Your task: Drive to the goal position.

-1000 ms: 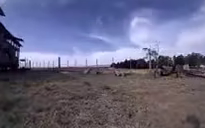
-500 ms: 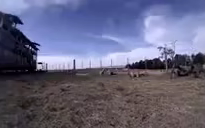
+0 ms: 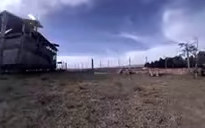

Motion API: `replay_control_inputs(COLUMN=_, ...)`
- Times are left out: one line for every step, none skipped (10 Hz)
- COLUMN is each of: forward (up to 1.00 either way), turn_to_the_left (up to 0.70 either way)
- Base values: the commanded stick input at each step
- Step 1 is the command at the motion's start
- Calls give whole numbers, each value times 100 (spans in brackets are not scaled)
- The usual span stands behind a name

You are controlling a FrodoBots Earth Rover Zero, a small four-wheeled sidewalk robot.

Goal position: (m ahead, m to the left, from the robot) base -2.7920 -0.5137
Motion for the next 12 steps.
replay_control_inputs(forward=0, turn_to_the_left=45)
replay_control_inputs(forward=0, turn_to_the_left=45)
replay_control_inputs(forward=0, turn_to_the_left=45)
replay_control_inputs(forward=0, turn_to_the_left=45)
replay_control_inputs(forward=0, turn_to_the_left=45)
replay_control_inputs(forward=0, turn_to_the_left=45)
replay_control_inputs(forward=70, turn_to_the_left=27)
replay_control_inputs(forward=70, turn_to_the_left=27)
replay_control_inputs(forward=70, turn_to_the_left=27)
replay_control_inputs(forward=70, turn_to_the_left=27)
replay_control_inputs(forward=70, turn_to_the_left=27)
replay_control_inputs(forward=70, turn_to_the_left=27)
